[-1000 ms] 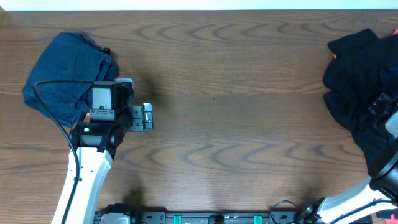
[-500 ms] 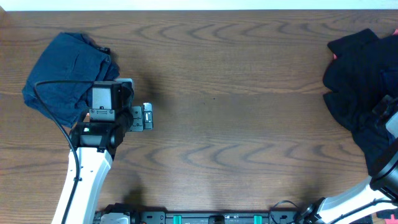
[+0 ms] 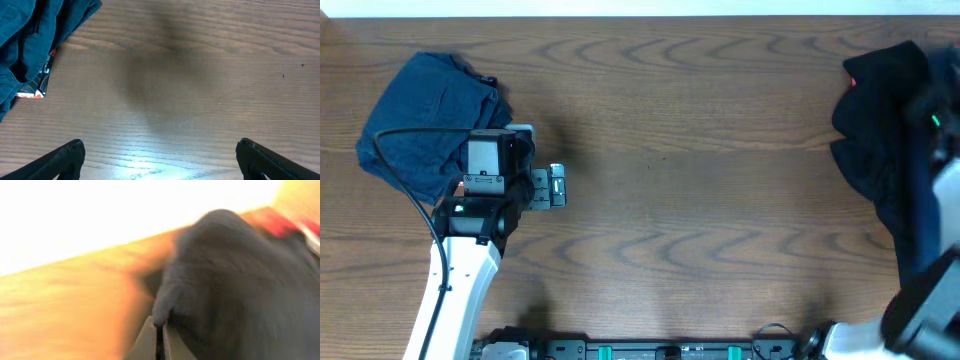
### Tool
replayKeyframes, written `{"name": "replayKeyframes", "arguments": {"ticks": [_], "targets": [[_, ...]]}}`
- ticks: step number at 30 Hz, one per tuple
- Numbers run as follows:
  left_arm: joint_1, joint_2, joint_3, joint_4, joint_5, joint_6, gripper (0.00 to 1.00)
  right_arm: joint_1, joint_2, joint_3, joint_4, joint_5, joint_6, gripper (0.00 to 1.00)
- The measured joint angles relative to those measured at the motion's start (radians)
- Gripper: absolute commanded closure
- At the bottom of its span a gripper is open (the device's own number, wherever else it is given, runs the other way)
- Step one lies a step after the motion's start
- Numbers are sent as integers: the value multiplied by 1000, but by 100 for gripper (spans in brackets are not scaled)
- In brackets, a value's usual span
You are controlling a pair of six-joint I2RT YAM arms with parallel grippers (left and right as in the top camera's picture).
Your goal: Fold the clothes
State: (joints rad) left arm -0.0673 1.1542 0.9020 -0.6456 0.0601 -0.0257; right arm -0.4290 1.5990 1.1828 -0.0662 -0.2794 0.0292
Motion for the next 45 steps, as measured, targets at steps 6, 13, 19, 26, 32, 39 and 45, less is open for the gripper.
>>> {"name": "replayKeyframes", "arguments": {"ticks": [6,13,19,26,32,39,45], "targets": [[0,0,0,0,0,0,2,435,-163,62,-126,-191,-1,99],[0,0,0,0,0,0,2,769,-59,53,-366,-195,-17,97],[0,0,0,0,0,0,2,919,75,48,-341,-100,-37,68],[0,0,0,18,37,0,2,901,69,47,-290,169,32,42],[0,5,0,146,141,0,2,753,-87,47,-549,287,180,36],[-61,132,2,266,204,-3,2,639,-119,38,-895,312,241,36],[-154,338,2,270,229,-3,2,588,-104,-60,-921,333,257,34]]}}
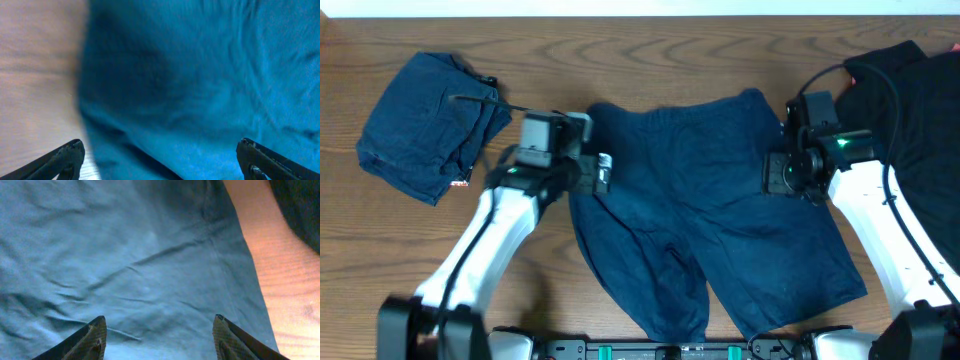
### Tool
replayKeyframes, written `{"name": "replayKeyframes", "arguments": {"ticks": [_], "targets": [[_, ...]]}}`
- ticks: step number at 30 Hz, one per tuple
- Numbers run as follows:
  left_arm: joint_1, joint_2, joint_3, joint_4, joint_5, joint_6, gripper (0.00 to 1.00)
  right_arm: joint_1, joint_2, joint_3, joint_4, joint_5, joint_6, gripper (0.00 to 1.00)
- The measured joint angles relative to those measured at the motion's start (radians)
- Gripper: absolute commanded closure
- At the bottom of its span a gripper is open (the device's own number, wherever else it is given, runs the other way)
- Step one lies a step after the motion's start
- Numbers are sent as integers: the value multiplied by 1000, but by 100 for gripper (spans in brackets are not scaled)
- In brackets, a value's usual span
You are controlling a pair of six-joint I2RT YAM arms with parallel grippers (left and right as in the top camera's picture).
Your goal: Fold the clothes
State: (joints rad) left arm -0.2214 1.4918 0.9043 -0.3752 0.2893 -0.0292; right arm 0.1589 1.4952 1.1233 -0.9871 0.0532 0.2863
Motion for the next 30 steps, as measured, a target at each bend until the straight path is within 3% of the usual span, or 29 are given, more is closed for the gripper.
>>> {"name": "replayKeyframes", "arguments": {"ticks": [5,9,13,16,17,23,30], "targets": [[-24,132,0,7,1,-3,2,-51,4,-75,58,21,6,27],[-25,196,0,8,0,-21,4,-84,4,-95,93,33,11,27],[-24,220,0,49,0,-47,61,-104,4,-99,93,37,11,29],[-24,238,0,118,0,-55,90,-106,4,-99,93,38,11,30],[-24,245,0,147,1,-55,94,-106,4,-100,93,38,11,29],[-25,255,0,198,4,-84,94,-106,4,-100,111,37,11,27],[-24,224,4,33,3,-232,94,-106,4,-100,161,3,-22,28]]}}
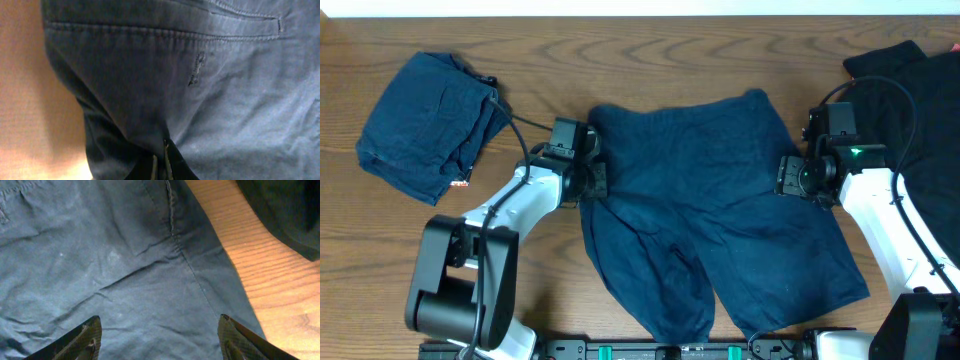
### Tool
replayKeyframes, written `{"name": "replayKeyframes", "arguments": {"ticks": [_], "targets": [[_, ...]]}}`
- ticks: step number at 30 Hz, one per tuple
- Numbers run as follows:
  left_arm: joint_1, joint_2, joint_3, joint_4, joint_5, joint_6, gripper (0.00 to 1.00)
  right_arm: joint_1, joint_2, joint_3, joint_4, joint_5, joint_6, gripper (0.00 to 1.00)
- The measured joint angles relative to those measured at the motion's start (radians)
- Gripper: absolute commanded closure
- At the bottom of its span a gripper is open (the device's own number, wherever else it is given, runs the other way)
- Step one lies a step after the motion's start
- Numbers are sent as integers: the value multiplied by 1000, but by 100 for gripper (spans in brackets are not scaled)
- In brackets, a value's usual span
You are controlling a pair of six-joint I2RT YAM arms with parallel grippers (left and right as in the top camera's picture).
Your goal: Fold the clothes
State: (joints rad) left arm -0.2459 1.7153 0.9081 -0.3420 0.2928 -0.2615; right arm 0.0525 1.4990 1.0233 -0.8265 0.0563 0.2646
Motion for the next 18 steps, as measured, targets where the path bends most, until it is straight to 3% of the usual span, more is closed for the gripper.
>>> {"name": "replayKeyframes", "arguments": {"ticks": [5,9,13,18], "targets": [[28,-156,0,-85,-11,-41,94,-2,0,0,2,-2,-6,28],[130,-407,2,-149,-43,-56,94,-25,0,0,3,5,-5,28],[254,-625,27,-129,-73,-58,94,-51,0,-1,6,12,-5,28],[262,-691,149,-70,-45,-58,94,-55,0,-1,15,12,-5,27]]}}
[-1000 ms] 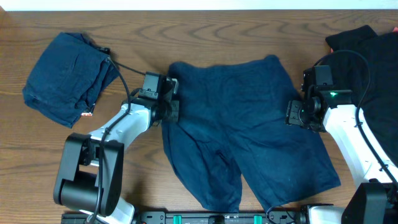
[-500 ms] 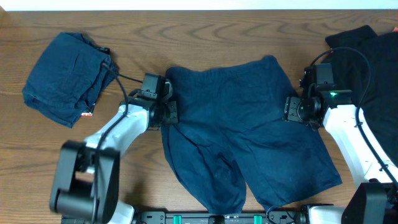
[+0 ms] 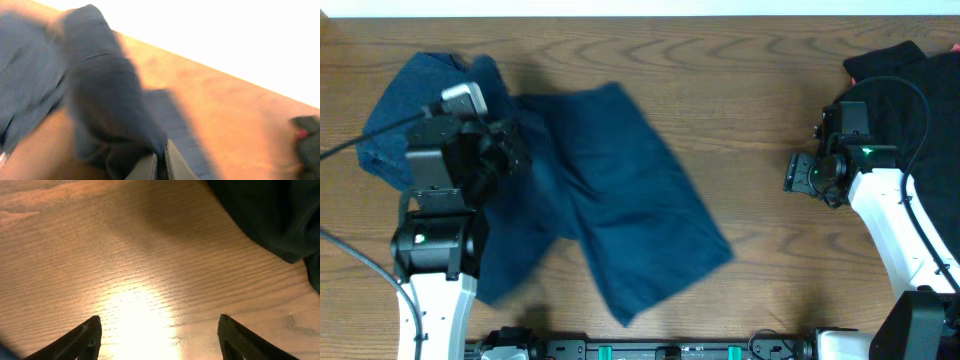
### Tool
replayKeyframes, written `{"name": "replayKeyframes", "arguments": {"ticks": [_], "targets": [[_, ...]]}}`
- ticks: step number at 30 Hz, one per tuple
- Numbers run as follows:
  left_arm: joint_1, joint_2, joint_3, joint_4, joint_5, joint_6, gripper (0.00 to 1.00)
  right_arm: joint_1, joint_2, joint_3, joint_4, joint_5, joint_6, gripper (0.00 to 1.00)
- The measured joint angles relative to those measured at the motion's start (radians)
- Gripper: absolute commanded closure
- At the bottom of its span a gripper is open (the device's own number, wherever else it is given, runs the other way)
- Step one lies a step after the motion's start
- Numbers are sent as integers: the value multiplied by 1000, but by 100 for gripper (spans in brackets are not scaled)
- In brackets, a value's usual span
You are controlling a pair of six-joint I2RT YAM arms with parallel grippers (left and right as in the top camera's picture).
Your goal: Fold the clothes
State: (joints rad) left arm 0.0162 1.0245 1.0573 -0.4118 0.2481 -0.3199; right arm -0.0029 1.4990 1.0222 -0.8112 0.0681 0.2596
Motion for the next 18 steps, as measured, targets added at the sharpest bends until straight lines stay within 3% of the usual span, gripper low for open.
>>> {"name": "replayKeyframes", "arguments": {"ticks": [5,13,14,16,17,18], "targets": [[-151,69,70,92,57,-53,94,0,0,0,1,0,0,27],[-497,330,70,392,98,-168,94,-2,0,-2,2,0,4,25],[-534,370,70,438,105,-188,90,-6,0,-3,1,0,8,26],[-578,421,70,502,109,-206,62,-15,0,-3,1,0,13,25],[-600,447,70,532,115,-222,52,-23,0,-3,-1,-1,17,25],[-611,459,70,546,116,-227,47,-26,0,-3,-1,0,19,24]]}}
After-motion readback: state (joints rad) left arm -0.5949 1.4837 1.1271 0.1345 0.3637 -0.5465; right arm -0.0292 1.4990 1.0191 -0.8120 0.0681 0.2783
